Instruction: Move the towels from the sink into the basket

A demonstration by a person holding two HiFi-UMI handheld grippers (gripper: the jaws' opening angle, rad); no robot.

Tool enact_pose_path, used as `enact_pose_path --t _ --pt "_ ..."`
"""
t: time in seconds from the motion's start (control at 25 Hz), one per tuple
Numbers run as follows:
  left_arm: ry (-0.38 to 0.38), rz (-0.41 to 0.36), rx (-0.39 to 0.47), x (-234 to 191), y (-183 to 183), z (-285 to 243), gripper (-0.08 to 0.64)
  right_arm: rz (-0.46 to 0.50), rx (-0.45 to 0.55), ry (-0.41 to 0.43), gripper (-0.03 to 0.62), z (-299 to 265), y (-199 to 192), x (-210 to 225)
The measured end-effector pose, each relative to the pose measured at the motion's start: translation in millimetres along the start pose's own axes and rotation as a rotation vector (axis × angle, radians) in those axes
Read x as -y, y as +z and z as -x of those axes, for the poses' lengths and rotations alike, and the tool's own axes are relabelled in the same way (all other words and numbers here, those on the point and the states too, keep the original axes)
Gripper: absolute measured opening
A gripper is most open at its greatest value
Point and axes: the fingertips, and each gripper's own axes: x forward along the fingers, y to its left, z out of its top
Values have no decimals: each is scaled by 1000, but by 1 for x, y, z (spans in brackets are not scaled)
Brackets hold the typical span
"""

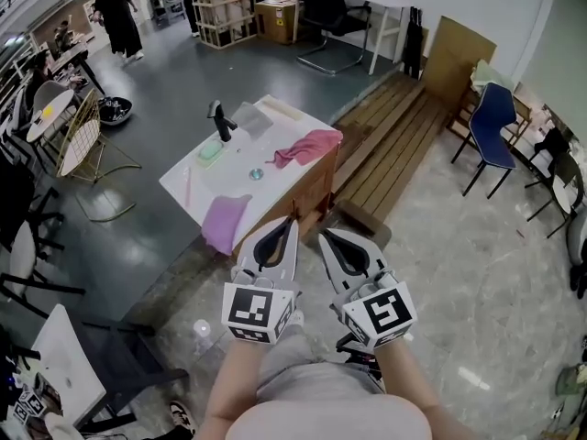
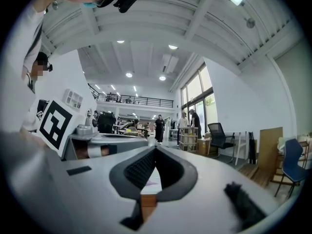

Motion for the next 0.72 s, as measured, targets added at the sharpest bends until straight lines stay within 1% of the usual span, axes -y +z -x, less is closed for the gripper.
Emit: enact_pose_path --t 0.28,0.72 --pt "-12 10 -6 -39 -1 -38 3 7 -10 -8 18 -50 5 24" --pt "-70 17 -27 -83 -13 -88 3 -21 -31 -57 18 -114 -7 54"
